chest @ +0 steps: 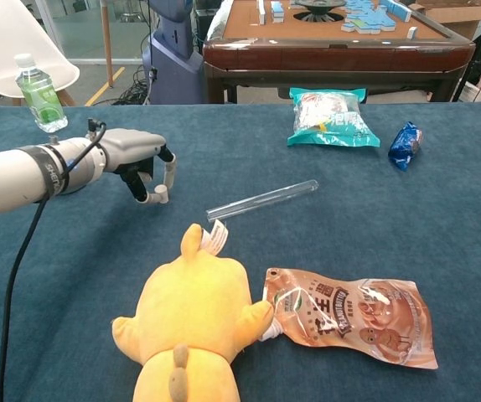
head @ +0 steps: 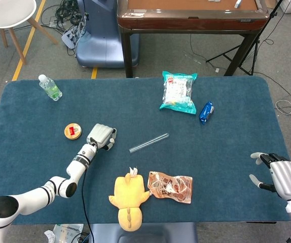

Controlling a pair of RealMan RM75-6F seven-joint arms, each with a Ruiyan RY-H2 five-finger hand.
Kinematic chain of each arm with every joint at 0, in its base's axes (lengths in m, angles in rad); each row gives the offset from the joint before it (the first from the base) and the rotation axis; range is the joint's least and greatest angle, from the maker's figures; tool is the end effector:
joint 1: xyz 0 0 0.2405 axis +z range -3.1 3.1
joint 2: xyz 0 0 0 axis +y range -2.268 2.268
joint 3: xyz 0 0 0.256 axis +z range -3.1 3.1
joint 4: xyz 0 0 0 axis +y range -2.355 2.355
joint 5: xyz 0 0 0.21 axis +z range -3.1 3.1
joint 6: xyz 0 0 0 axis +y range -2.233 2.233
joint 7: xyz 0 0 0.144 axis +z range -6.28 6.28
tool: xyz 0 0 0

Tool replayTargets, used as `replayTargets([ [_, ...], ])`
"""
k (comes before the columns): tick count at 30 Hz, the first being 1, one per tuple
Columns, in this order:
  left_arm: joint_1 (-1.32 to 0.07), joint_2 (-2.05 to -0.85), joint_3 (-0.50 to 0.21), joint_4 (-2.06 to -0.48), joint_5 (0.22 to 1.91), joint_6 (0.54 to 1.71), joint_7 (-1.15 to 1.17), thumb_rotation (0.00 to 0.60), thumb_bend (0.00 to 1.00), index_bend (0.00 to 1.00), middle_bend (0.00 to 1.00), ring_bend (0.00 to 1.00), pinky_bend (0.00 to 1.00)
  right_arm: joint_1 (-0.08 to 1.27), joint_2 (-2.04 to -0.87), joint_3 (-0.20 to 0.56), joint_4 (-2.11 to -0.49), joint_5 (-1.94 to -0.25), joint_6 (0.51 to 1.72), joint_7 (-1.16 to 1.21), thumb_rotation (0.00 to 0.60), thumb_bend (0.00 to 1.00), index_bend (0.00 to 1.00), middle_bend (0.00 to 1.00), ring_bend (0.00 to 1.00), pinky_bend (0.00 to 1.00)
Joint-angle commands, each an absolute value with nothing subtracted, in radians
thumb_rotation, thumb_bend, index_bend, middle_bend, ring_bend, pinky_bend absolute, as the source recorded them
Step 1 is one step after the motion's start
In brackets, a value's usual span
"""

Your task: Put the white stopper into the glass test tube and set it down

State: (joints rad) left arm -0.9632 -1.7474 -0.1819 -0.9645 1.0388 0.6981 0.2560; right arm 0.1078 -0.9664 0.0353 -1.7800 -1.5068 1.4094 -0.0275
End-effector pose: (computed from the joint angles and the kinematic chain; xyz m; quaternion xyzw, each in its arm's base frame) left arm -0.1467 0.4234 -0.0581 -0.7775 -0.3506 -0.2922 0.4327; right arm -0.2880 -0.1819 0.1785 0.6226 -0.4000 0.3674 0.5633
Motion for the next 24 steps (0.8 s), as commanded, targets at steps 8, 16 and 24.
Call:
replayTargets([
  [8, -0.963, -1.756, -0.189, -0.957, 1.044, 0.695, 0.251, 0.6, 0.31, 0.49, 1.0, 1.0, 1.0, 0.109, -0.968, 0.036, -1.78, -1.504, 1.406, -0.029, 0.6, 0.23, 0.35, 0.46, 0.36, 0.46],
  [16, -0.96, -1.754, -0.201, -0.953, 1.046, 0.695, 0.234, 0.6, 0.36, 0.5, 1.0, 1.0, 1.0, 0.109, -0.966, 0.038, -1.782, -1.501, 1.404, -0.033, 0.6, 0.23, 0.35, 0.46, 0.36, 0.46],
  [24, -0.952, -1.735, -0.209, -0.964, 1.05, 0.694, 0.214, 0.6, 0.36, 0.5, 1.0, 1.0, 1.0, 0.115, -0.966, 0.04, -1.787, -1.504, 1.4, -0.04, 0.6, 0.23, 0.35, 0.46, 0.36, 0.46],
])
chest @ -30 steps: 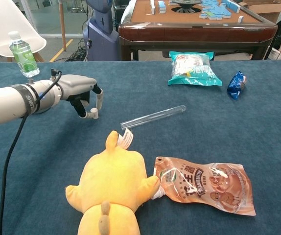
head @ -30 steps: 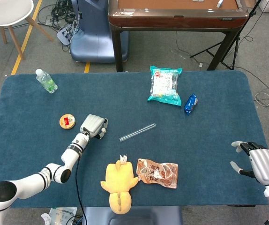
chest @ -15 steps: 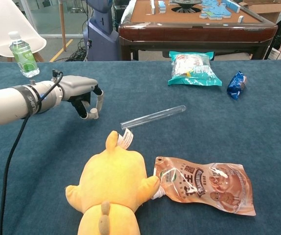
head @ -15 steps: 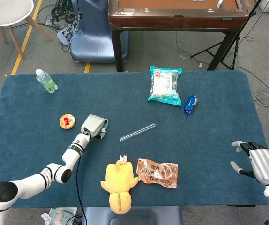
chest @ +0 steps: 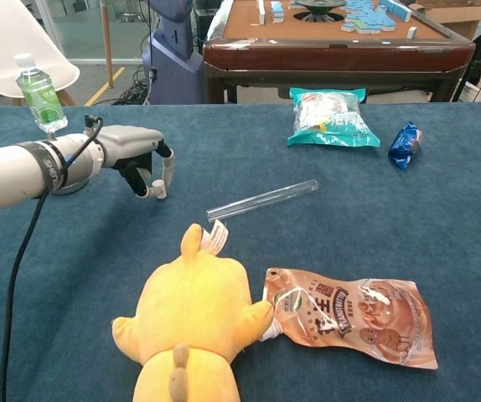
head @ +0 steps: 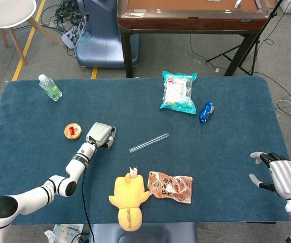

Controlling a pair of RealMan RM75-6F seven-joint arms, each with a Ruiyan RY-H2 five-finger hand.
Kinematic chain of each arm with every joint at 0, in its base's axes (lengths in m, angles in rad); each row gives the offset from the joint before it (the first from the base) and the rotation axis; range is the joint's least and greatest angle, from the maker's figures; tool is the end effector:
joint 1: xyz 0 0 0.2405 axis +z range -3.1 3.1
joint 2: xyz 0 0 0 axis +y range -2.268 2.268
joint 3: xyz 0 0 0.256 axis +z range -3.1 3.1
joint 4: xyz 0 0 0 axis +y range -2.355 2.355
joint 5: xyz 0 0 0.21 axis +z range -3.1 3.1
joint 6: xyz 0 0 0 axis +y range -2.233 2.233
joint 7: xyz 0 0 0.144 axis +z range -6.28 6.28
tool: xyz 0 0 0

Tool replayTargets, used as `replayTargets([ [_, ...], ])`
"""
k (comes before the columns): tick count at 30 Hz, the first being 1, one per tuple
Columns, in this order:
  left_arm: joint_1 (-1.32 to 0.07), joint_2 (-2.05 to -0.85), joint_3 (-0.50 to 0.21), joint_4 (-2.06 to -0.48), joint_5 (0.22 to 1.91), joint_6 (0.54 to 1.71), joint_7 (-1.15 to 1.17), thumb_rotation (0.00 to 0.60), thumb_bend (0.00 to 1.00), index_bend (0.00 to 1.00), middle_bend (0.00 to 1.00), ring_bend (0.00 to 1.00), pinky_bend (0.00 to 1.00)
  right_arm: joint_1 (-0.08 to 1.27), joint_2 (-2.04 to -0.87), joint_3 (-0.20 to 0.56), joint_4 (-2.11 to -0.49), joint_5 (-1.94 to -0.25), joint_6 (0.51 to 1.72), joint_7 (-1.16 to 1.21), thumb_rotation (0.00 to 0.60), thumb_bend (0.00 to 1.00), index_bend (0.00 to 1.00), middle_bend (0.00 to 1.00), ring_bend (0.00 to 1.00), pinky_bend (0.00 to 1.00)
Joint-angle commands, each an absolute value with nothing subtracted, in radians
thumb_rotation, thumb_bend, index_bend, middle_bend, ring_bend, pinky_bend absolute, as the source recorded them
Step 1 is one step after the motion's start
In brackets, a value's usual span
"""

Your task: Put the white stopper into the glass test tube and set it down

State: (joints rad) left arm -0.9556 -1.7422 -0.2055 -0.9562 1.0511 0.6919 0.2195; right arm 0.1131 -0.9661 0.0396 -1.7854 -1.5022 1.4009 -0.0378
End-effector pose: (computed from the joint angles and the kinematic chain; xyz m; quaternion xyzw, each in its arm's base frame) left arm -0.1478 0.4278 -0.0526 -0.7660 -0.3645 -0.3039 0.4337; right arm -0.2865 -0.1841 0.1778 0.6247 -0.3988 0.3657 0.5630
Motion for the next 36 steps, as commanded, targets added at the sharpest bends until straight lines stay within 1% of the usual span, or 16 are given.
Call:
replayTargets([
  [1, -0.948, -1.725, -0.213, -0.977, 1.049, 0.698, 0.209, 0.6, 0.36, 0.5, 1.0, 1.0, 1.0, 0.118, -0.964, 0.042, -1.788, -1.505, 1.397, -0.044, 0.6, 0.23, 0.35, 0.46, 0.36, 0.46],
  [7, -0.91, -1.643, -0.238, -1.091, 1.031, 0.733, 0.171, 0.6, 0.36, 0.5, 1.0, 1.0, 1.0, 0.16, -0.949, 0.054, -1.81, -1.516, 1.348, -0.08, 0.6, 0.23, 0.35, 0.47, 0.36, 0.46],
  [11, -0.873, -1.577, -0.237, -1.188, 1.034, 0.779, 0.167, 0.6, 0.36, 0.51, 1.0, 1.0, 1.0, 0.227, -0.946, 0.072, -1.83, -1.522, 1.267, -0.12, 0.6, 0.23, 0.35, 0.47, 0.37, 0.46],
  [13, -0.857, -1.548, -0.233, -1.235, 1.035, 0.8, 0.171, 0.6, 0.36, 0.51, 1.0, 1.0, 1.0, 0.271, -0.95, 0.086, -1.836, -1.512, 1.21, -0.141, 0.6, 0.23, 0.35, 0.49, 0.38, 0.46],
  [16, -0.839, -1.511, -0.227, -1.294, 1.037, 0.822, 0.182, 0.6, 0.35, 0.51, 1.0, 1.0, 1.0, 0.334, -0.965, 0.112, -1.835, -1.488, 1.136, -0.172, 0.6, 0.23, 0.35, 0.54, 0.45, 0.48],
  [19, -0.821, -1.469, -0.219, -1.363, 1.037, 0.846, 0.199, 0.6, 0.35, 0.51, 1.0, 1.0, 1.0, 0.419, -1.001, 0.147, -1.817, -1.442, 1.037, -0.195, 0.6, 0.23, 0.35, 0.62, 0.56, 0.56],
  [22, -0.808, -1.434, -0.214, -1.42, 1.034, 0.867, 0.218, 0.6, 0.35, 0.5, 1.0, 1.0, 1.0, 0.495, -1.042, 0.172, -1.789, -1.405, 0.953, -0.226, 0.6, 0.23, 0.35, 0.7, 0.68, 0.68],
  [25, -0.798, -1.405, -0.21, -1.469, 1.03, 0.886, 0.236, 0.6, 0.35, 0.5, 1.0, 1.0, 1.0, 0.568, -1.086, 0.193, -1.757, -1.371, 0.881, -0.269, 0.6, 0.23, 0.35, 0.78, 0.79, 0.79],
  [27, -0.794, -1.391, -0.209, -1.493, 1.025, 0.895, 0.246, 0.6, 0.35, 0.5, 1.0, 1.0, 1.0, 0.611, -1.115, 0.202, -1.735, -1.352, 0.84, -0.288, 0.6, 0.23, 0.35, 0.86, 0.9, 0.9],
  [29, -0.791, -1.378, -0.208, -1.516, 1.02, 0.904, 0.258, 0.6, 0.35, 0.5, 1.0, 1.0, 1.0, 0.659, -1.147, 0.21, -1.706, -1.326, 0.792, -0.311, 0.6, 0.23, 0.35, 0.91, 0.97, 0.96],
  [32, -0.788, -1.366, -0.205, -1.541, 1.013, 0.913, 0.271, 0.6, 0.35, 0.5, 1.0, 1.0, 1.0, 0.722, -1.193, 0.218, -1.668, -1.292, 0.741, -0.352, 0.6, 0.23, 0.35, 0.94, 1.0, 1.0],
  [36, -0.785, -1.355, -0.201, -1.56, 1.003, 0.917, 0.281, 0.6, 0.35, 0.5, 1.0, 1.0, 1.0, 0.793, -1.261, 0.223, -1.617, -1.246, 0.696, -0.397, 0.6, 0.23, 0.35, 0.95, 1.0, 1.0],
])
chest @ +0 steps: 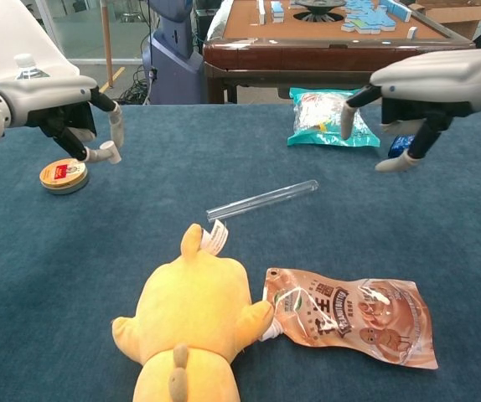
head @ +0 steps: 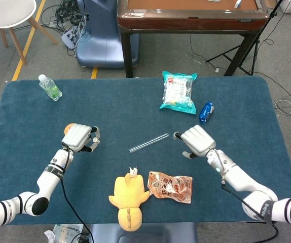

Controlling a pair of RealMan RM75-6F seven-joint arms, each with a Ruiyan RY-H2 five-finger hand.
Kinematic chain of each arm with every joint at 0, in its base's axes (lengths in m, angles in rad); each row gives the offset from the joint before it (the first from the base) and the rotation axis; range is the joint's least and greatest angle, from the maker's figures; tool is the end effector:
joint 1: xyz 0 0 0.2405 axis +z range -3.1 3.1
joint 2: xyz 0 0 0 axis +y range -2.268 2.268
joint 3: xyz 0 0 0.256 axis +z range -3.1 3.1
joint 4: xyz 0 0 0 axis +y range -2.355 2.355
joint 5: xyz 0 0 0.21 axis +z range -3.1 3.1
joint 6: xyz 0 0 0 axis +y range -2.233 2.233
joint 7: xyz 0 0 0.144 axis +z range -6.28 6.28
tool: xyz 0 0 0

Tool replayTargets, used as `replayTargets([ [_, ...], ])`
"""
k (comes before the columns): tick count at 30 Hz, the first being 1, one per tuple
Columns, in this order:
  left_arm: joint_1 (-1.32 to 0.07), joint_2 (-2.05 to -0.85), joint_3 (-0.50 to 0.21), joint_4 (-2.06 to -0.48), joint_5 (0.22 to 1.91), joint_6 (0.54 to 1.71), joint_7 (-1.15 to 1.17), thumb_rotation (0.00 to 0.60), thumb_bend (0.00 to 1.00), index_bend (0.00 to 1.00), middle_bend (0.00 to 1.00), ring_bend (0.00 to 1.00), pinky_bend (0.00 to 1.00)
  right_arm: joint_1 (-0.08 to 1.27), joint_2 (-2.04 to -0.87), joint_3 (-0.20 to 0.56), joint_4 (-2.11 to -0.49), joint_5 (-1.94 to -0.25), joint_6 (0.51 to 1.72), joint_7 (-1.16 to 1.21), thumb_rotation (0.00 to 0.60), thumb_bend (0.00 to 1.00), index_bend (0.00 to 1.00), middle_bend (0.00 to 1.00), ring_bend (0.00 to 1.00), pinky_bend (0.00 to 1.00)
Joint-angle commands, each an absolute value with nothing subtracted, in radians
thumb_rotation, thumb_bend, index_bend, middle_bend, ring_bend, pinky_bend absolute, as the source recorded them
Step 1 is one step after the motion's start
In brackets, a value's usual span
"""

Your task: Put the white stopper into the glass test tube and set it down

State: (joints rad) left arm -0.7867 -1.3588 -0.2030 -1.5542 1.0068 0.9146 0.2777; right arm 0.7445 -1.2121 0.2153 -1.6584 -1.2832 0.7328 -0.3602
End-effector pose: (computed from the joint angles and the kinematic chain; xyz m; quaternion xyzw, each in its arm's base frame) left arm -0.1533 0.3722 0.0430 -0.7214 -0.3959 -0.3658 0.4349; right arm -0.1439 -0.3477 0.0576 0.8302 -0.2665 0.3007 0.3864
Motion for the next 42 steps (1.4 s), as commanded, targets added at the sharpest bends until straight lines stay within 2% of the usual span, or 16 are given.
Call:
replayTargets([
  [1, -0.784, -1.354, -0.2, -1.563, 1.002, 0.919, 0.283, 0.6, 0.35, 0.5, 1.0, 1.0, 1.0, 0.807, -1.277, 0.223, -1.602, -1.234, 0.687, -0.407, 0.6, 0.24, 0.35, 0.95, 1.0, 1.0],
  [8, -0.779, -1.339, -0.194, -1.588, 0.996, 0.931, 0.29, 0.6, 0.35, 0.5, 1.0, 1.0, 1.0, 0.911, -1.413, 0.202, -1.465, -1.14, 0.628, -0.473, 0.6, 0.27, 0.38, 0.95, 1.0, 1.0],
  [20, -0.764, -1.336, -0.183, -1.588, 0.998, 0.94, 0.269, 0.6, 0.35, 0.5, 1.0, 1.0, 1.0, 1.011, -1.596, 0.17, -1.248, -1.039, 0.604, -0.515, 0.6, 0.3, 0.39, 0.96, 1.0, 1.0],
  [42, -0.738, -1.337, -0.173, -1.542, 1.021, 0.931, 0.207, 0.6, 0.35, 0.5, 1.0, 1.0, 1.0, 1.132, -1.767, 0.154, -0.998, -0.965, 0.536, -0.501, 0.6, 0.32, 0.41, 0.96, 1.0, 1.0],
])
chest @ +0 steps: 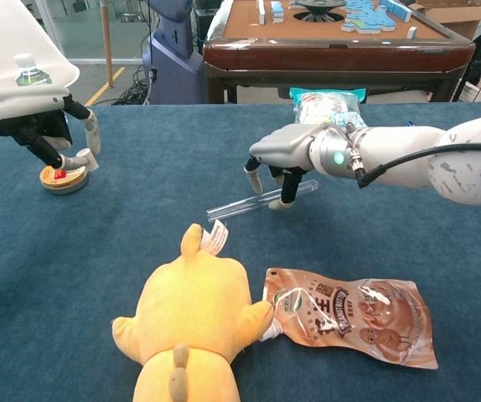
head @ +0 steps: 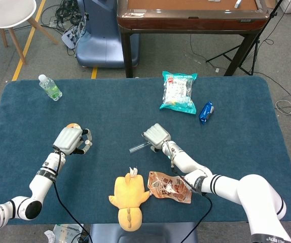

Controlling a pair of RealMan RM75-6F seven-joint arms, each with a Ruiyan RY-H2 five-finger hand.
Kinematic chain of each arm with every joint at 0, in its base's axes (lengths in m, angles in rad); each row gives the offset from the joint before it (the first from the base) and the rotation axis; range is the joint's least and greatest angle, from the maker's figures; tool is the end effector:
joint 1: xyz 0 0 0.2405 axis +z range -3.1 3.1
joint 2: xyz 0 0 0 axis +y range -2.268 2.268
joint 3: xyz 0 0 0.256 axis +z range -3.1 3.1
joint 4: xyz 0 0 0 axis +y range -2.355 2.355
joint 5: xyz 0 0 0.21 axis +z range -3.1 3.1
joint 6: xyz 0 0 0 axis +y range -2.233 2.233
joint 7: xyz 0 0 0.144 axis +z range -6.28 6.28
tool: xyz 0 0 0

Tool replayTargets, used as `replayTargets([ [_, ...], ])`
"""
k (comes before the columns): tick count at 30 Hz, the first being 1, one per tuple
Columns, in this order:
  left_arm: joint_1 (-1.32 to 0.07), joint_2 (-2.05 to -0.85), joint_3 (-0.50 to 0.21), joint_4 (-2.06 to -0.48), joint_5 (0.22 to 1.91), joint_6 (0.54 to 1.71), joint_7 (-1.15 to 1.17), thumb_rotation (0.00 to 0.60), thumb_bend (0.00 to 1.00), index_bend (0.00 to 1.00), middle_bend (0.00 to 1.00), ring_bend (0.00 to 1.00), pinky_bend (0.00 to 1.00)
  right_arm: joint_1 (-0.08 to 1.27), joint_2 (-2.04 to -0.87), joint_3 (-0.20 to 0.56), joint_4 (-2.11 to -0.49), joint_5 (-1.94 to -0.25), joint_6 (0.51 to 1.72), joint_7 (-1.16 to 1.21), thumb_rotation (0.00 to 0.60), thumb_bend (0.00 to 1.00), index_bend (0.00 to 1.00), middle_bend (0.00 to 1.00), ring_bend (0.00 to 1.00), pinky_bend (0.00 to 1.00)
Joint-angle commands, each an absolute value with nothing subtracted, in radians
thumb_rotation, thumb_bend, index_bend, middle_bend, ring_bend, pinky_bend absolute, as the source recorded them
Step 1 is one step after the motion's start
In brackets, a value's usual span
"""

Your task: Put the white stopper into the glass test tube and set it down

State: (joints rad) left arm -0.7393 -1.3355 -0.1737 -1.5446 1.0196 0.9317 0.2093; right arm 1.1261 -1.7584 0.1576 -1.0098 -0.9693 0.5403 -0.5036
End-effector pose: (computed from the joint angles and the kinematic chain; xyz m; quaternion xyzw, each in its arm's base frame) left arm -0.1804 0.3645 0.0509 -0.7027 -0.4221 -0.3599 0.4454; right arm -0.0870 -0.4178 -0.0899 0.8676 -0.2393 0.2202 0.3762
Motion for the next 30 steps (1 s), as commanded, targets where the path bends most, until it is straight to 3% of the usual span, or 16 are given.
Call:
replayTargets([
  [1, -0.738, -1.337, -0.173, -1.539, 1.022, 0.93, 0.205, 0.6, 0.35, 0.5, 1.0, 1.0, 1.0, 1.136, -1.77, 0.153, -0.991, -0.962, 0.533, -0.501, 0.6, 0.32, 0.42, 0.96, 1.0, 1.0],
  [23, -0.727, -1.34, -0.172, -1.53, 1.035, 0.927, 0.189, 0.6, 0.35, 0.5, 1.0, 1.0, 1.0, 1.148, -1.813, 0.125, -0.936, -0.921, 0.552, -0.52, 0.6, 0.37, 0.5, 0.96, 1.0, 1.0],
  [30, -0.72, -1.33, -0.178, -1.534, 1.038, 0.937, 0.181, 0.6, 0.35, 0.5, 1.0, 1.0, 1.0, 1.136, -1.805, 0.141, -0.958, -0.917, 0.586, -0.504, 0.6, 0.41, 0.58, 0.96, 1.0, 1.0],
])
